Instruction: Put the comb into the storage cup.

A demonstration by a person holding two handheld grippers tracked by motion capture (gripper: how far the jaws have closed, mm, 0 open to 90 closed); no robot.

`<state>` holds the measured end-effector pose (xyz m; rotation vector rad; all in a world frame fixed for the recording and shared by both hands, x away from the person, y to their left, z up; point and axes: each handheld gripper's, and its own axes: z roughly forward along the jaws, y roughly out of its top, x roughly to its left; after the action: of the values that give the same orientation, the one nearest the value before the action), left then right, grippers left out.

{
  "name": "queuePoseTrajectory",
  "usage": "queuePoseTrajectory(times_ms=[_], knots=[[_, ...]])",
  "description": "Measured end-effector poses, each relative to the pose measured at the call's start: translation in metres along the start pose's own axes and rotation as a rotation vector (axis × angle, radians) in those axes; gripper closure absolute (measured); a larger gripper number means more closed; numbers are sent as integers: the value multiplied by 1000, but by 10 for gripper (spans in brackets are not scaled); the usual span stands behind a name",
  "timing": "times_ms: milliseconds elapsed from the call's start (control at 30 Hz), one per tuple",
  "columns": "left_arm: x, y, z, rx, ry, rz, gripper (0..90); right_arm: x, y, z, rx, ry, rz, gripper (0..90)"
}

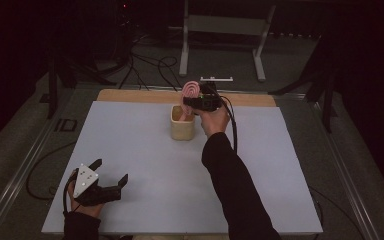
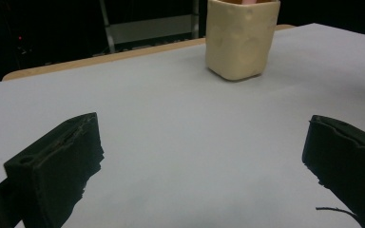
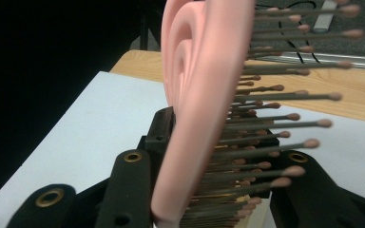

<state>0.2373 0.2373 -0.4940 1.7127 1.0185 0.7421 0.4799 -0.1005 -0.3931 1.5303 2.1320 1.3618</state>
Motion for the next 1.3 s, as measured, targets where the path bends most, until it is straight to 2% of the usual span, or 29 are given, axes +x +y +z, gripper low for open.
queuePoseTrajectory(times_ms=[1300], knots=[[0,0,0,1,2,-2,2,0,-3,11,7,3,-1,621]])
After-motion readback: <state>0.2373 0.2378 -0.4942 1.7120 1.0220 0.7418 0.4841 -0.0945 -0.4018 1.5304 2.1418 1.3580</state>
